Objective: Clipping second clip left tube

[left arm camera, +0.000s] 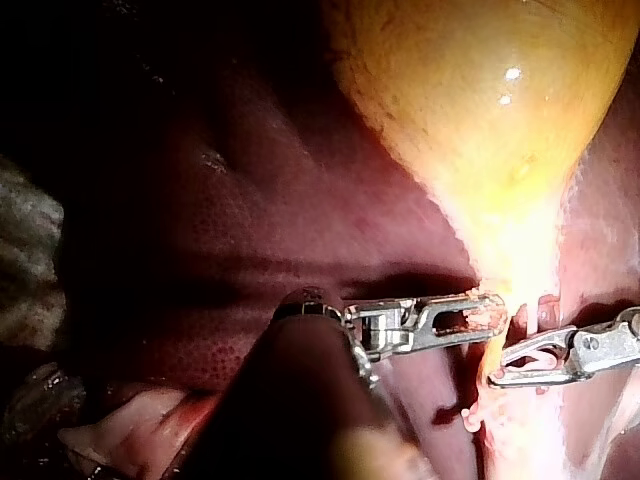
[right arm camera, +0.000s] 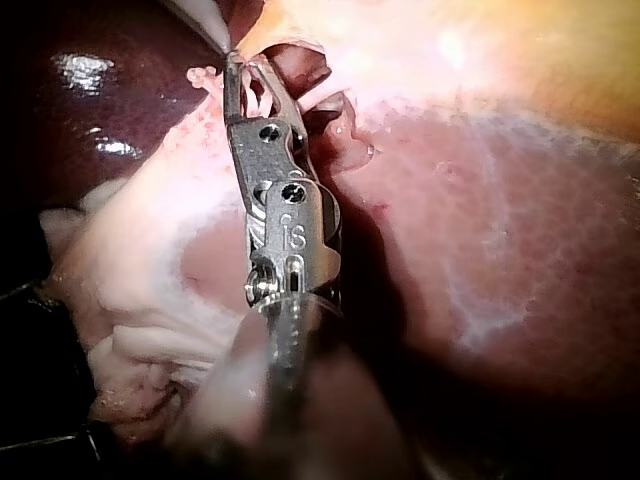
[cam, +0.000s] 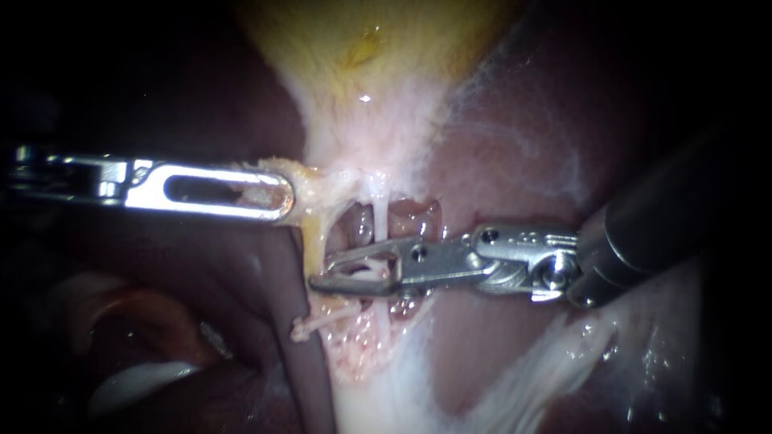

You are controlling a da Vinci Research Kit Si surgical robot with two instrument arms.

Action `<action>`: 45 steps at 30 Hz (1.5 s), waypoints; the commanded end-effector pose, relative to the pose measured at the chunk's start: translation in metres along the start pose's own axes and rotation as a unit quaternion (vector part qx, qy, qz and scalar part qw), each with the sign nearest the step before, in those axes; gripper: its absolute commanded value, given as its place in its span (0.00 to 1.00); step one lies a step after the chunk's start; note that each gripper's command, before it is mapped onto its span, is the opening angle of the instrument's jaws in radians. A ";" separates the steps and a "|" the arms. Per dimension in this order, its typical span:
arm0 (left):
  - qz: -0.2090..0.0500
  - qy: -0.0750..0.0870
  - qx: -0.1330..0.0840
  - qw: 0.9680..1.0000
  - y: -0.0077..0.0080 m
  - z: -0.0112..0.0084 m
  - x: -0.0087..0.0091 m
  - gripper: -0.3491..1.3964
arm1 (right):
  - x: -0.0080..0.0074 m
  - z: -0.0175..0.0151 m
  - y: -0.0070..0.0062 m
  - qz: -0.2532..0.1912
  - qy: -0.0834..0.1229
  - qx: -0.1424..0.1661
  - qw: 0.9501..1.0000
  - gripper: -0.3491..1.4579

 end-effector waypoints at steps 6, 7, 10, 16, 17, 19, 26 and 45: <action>0.000 0.000 0.000 1.000 0.0000 0.0000 0.0000 0.00 | -0.0001 0.0001 0.0000 0.000 0.000 0.001 1.000 0.20; 0.000 0.000 0.000 1.000 0.0000 0.0000 0.0000 0.00 | 0.0000 0.0001 0.0000 0.000 0.000 0.001 1.000 0.22; 0.000 0.000 0.000 1.000 0.0000 0.0000 0.0000 0.00 | 0.0000 0.0003 0.0001 0.000 0.003 0.000 1.000 0.36; 0.000 0.001 0.001 1.000 0.0000 0.0000 0.0000 0.00 | -0.0002 0.0011 -0.0001 0.004 0.012 0.000 1.000 0.44; 0.000 0.001 0.001 1.000 0.0000 0.0000 0.0000 0.00 | -0.0002 0.0012 -0.0001 0.004 0.012 0.000 1.000 0.44; 0.000 0.001 0.001 1.000 0.0000 0.0000 0.0000 0.00 | -0.0004 0.0016 -0.0003 0.003 0.012 0.000 1.000 0.45; 0.000 0.001 0.001 1.000 -0.0001 0.0001 0.0000 0.00 | -0.0005 0.0028 -0.0009 0.009 0.015 0.005 1.000 0.46; 0.000 0.000 0.000 1.000 -0.0002 0.0003 0.0000 0.00 | -0.0014 0.0044 -0.0021 0.015 0.010 0.063 0.998 0.44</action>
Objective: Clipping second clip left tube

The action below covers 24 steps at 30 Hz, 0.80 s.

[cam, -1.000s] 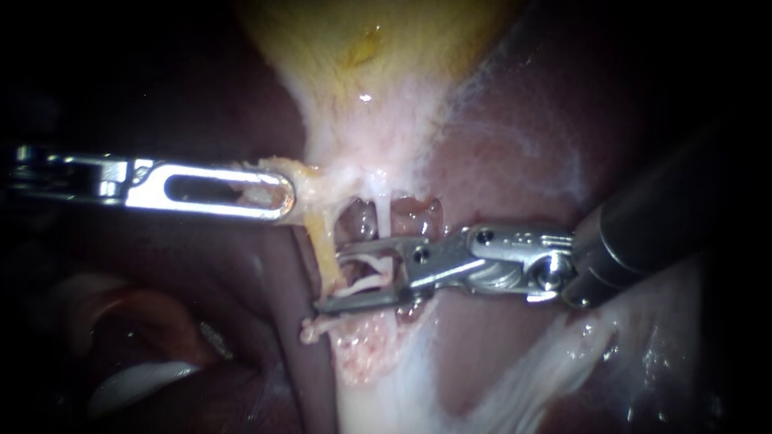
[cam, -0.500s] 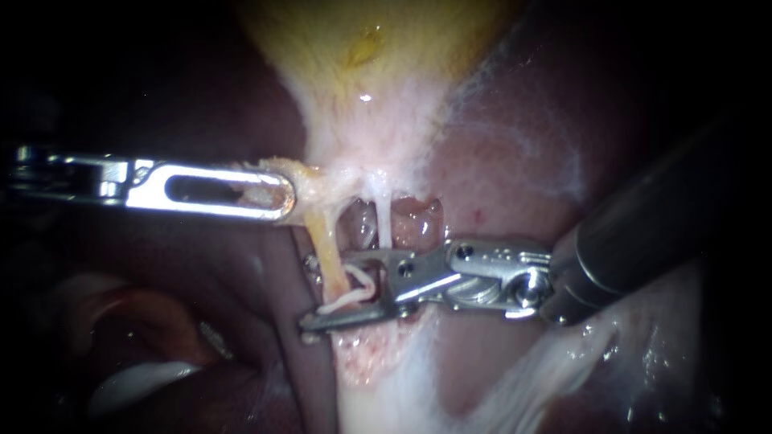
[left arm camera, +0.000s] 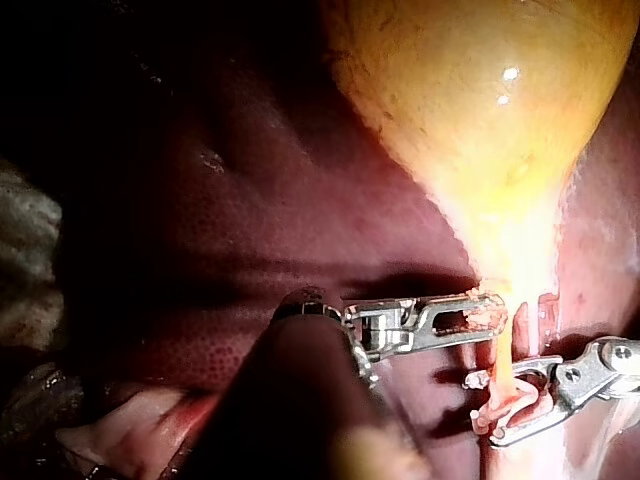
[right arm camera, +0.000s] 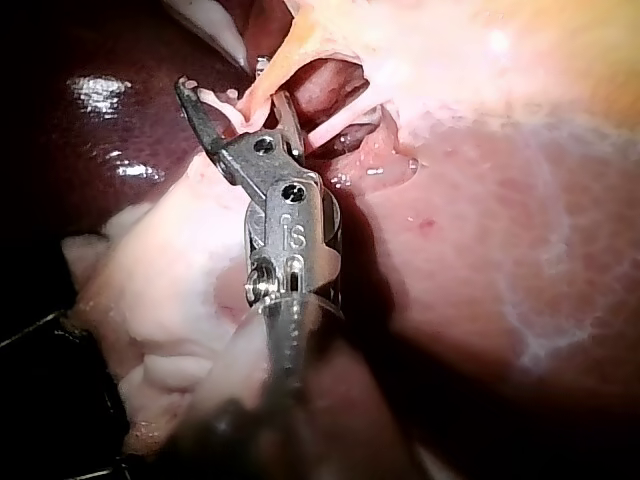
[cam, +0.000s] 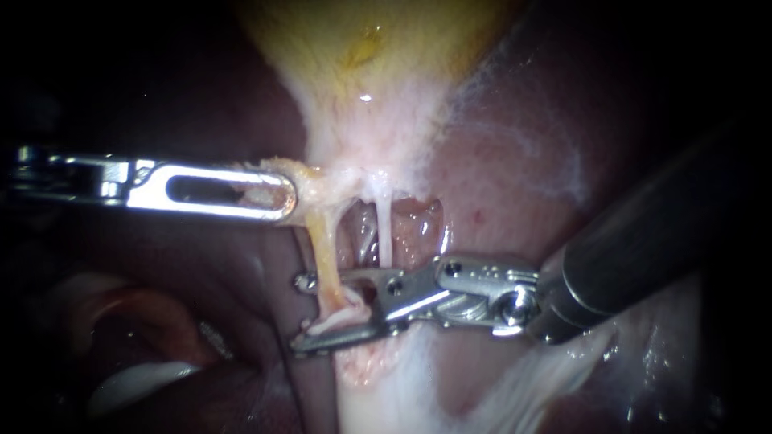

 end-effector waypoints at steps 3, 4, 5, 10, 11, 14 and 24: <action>0.000 0.000 -0.001 1.000 0.0000 0.0001 0.0000 0.00 | 0.0000 0.0001 0.0000 -0.002 -0.001 0.006 1.000 0.43; 0.000 0.000 -0.001 1.000 0.0000 0.0001 0.0000 0.00 | 0.0000 0.0001 0.0000 -0.003 -0.001 0.006 1.000 0.43; 0.000 0.000 -0.001 1.000 0.0000 0.0001 0.0000 0.00 | 0.0000 0.0001 0.0000 -0.004 -0.001 0.006 1.000 0.43; 0.000 0.000 -0.001 1.000 0.0000 0.0001 0.0000 0.00 | 0.0000 0.0002 0.0000 -0.004 -0.001 0.005 1.000 0.43; 0.000 0.000 -0.001 1.000 0.0000 0.0001 0.0000 0.00 | 0.0000 0.0002 0.0000 -0.004 -0.001 0.005 1.000 0.42; 0.000 0.000 -0.001 1.000 0.0000 0.0001 0.0000 0.00 | 0.0000 0.0004 0.0001 -0.005 -0.001 0.005 1.000 0.42; 0.000 0.001 0.000 1.000 0.0000 0.0002 0.0000 0.00 | -0.0008 0.0013 0.0000 -0.008 -0.004 0.010 1.000 0.41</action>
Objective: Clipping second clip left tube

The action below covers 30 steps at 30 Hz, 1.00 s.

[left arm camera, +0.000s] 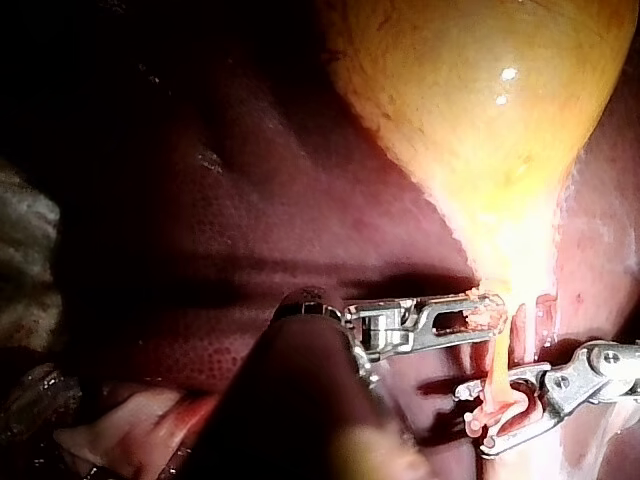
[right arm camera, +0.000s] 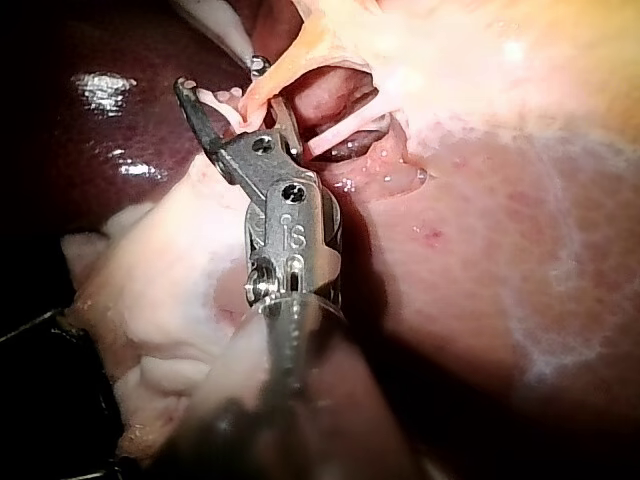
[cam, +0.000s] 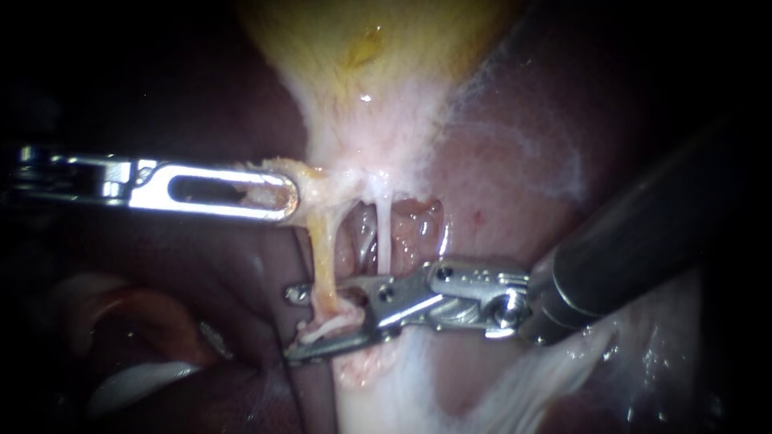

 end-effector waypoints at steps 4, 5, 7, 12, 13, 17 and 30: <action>0.000 0.000 0.000 1.000 0.0000 0.0000 0.0000 0.00 | 0.0000 0.0000 0.0000 0.000 0.000 0.001 1.000 0.40; 0.000 0.000 0.000 1.000 0.0000 0.0000 0.0000 0.00 | 0.0000 -0.0001 0.0000 0.000 0.000 0.001 1.000 0.38; 0.000 0.000 0.000 1.000 0.0000 -0.0001 0.0000 0.00 | 0.0000 -0.0003 0.0000 0.000 0.000 0.001 1.000 0.34; 0.000 0.000 0.000 1.000 0.0000 -0.0001 0.0000 0.00 | -0.0001 -0.0009 0.0001 0.012 0.000 -0.001 1.000 0.13; 0.000 0.000 0.000 1.000 0.0000 -0.0001 0.0000 0.00 | -0.0001 -0.0010 0.0001 0.012 0.000 -0.002 1.000 0.08; 0.000 0.000 0.000 1.000 0.0000 -0.0001 0.0000 0.00 | -0.0001 -0.0012 0.0001 0.012 0.000 -0.003 1.000 0.00; 0.000 0.000 0.001 1.000 0.0000 -0.0002 0.0000 0.00 | -0.0003 -0.0018 0.0002 0.015 -0.036 -0.011 0.999 0.00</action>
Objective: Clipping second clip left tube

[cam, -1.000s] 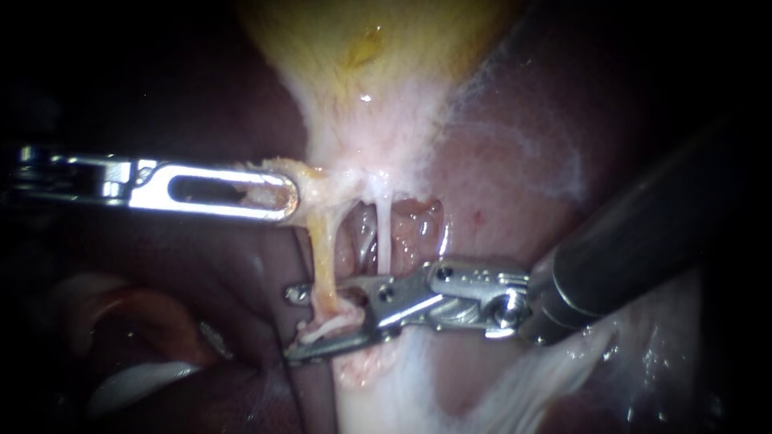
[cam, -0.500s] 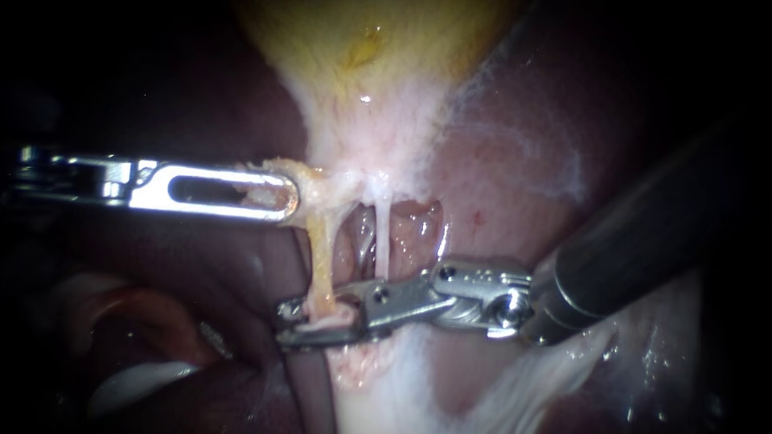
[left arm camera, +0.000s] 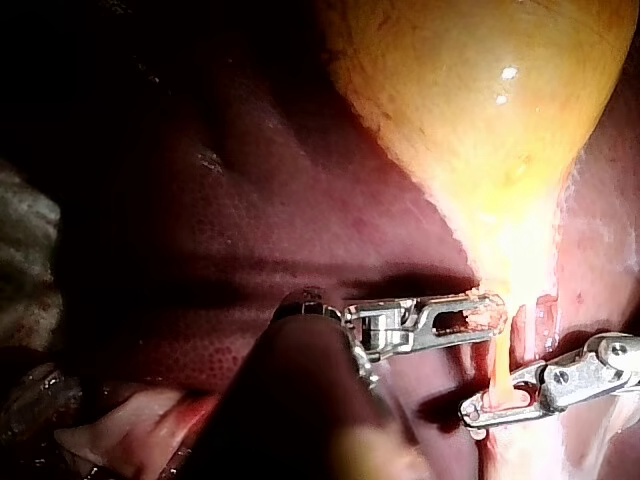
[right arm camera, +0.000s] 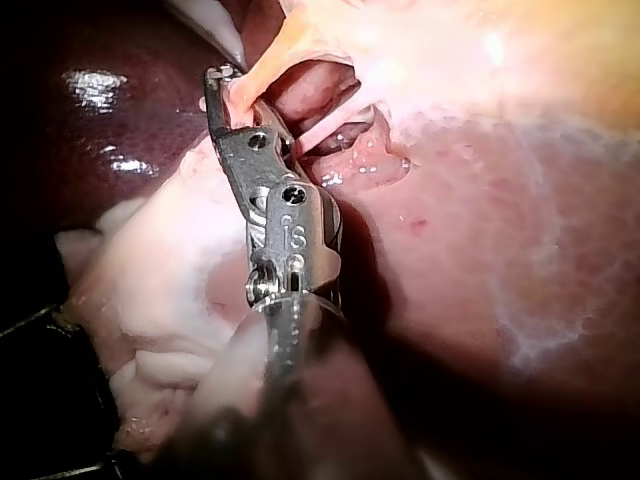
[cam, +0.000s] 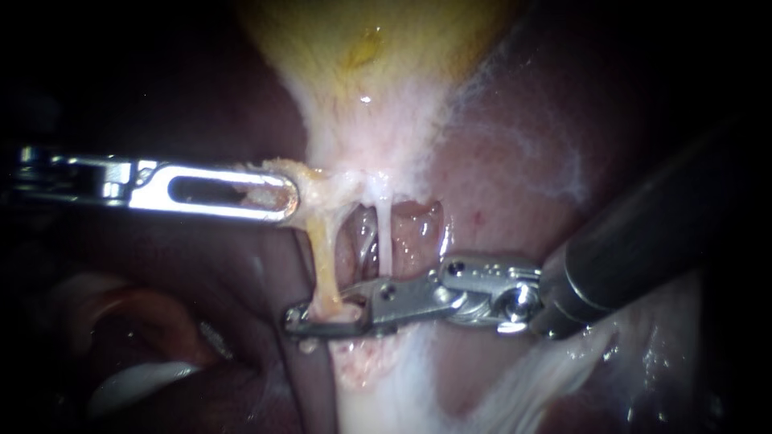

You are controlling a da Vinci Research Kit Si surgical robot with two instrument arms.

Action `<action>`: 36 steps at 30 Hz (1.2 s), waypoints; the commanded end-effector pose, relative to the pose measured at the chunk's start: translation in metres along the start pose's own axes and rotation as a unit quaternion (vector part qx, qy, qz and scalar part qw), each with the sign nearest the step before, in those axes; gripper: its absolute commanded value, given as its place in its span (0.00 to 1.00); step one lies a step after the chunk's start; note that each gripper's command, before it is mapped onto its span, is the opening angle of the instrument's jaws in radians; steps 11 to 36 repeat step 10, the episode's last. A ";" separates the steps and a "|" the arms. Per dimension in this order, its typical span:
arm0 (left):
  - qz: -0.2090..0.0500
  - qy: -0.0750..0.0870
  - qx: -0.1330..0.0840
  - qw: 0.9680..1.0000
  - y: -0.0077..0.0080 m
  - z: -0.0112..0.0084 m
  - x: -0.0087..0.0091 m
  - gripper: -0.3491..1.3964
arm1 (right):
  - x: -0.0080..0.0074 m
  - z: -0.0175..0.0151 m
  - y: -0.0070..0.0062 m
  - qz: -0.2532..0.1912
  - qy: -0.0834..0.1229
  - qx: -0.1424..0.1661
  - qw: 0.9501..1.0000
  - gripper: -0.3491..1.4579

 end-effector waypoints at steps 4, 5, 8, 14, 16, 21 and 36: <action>0.000 0.000 0.000 1.000 0.0000 -0.0001 0.0000 0.00 | 0.0000 0.0000 0.0000 0.000 0.000 0.000 1.000 0.00; 0.000 0.000 0.000 1.000 0.0000 -0.0001 0.0000 0.00 | 0.0000 0.0000 0.0000 0.000 0.000 0.000 1.000 0.00; 0.000 0.000 0.000 1.000 0.0000 -0.0001 0.0000 0.00 | 0.0001 0.0000 0.0000 0.000 0.000 0.000 1.000 0.00; 0.000 0.000 0.000 1.000 0.0000 -0.0001 0.0000 0.00 | 0.0001 -0.0001 0.0000 0.000 0.000 0.000 1.000 0.00; 0.000 0.000 0.000 1.000 0.0000 -0.0001 0.0000 0.00 | 0.0001 -0.0001 0.0000 0.000 0.000 0.000 1.000 0.00; 0.000 0.000 0.000 1.000 0.0000 -0.0001 0.0000 0.00 | 0.0001 -0.0001 0.0000 0.000 0.000 0.000 1.000 0.00; 0.000 0.000 0.000 1.000 0.0000 -0.0001 0.0000 0.00 | 0.0001 -0.0001 0.0000 0.000 0.000 0.000 1.000 0.00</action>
